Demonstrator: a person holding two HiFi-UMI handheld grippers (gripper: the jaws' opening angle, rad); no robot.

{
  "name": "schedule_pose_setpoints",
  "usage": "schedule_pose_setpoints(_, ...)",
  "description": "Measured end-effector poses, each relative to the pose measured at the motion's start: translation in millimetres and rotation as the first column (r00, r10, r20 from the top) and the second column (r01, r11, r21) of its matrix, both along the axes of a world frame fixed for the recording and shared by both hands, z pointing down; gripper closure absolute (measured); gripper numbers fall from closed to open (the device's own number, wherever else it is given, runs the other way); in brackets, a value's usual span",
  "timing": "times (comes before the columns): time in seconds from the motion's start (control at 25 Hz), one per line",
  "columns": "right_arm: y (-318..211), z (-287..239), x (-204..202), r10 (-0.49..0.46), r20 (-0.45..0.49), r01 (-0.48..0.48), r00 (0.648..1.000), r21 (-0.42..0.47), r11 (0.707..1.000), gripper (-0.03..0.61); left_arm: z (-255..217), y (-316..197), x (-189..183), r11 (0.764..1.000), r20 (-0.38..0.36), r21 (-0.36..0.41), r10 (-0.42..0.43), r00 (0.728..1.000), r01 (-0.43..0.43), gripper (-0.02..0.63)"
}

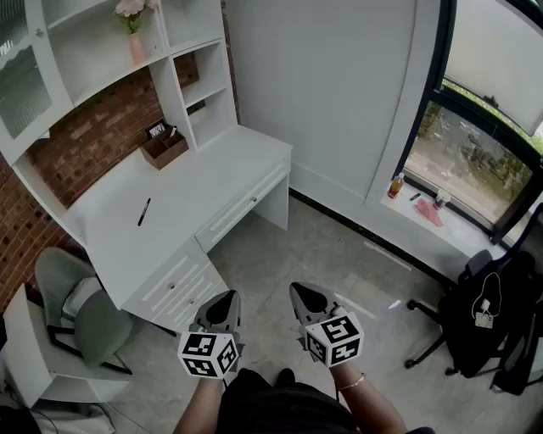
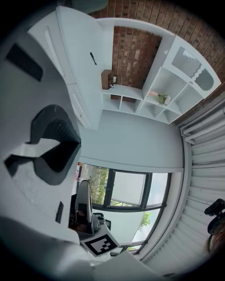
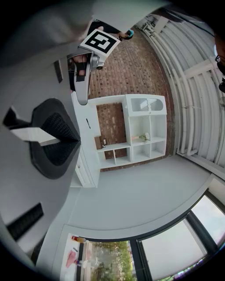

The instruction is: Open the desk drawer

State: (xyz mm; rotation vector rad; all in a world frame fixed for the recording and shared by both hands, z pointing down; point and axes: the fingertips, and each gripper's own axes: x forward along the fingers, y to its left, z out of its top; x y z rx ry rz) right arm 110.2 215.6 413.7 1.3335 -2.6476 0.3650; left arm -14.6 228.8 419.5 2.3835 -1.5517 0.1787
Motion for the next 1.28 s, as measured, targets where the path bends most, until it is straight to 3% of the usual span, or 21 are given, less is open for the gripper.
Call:
schedule_pose_setpoints(0.56,-25,10,50,0.123,0.077,-0.121,0.989,-0.023,0.992,0.574,2,-28,-19,0.999,0.049,-0.015,-0.036,0.998,0.037,0.605)
schedule_pose_setpoints(0.84,-77,21,33,0.126,0.065,-0.122,0.990,-0.058,0.991,0.574,11,-74,-27,0.999,0.027,-0.026,-0.034,0.999,0.035,0.606)
schedule_pose_setpoints(1.28,-203,29,-20,0.103,0.030,-0.101,0.994,-0.060,0.993,0.574,21,-197,-62,0.999,-0.005,-0.042,-0.008,1.000,0.008,0.606)
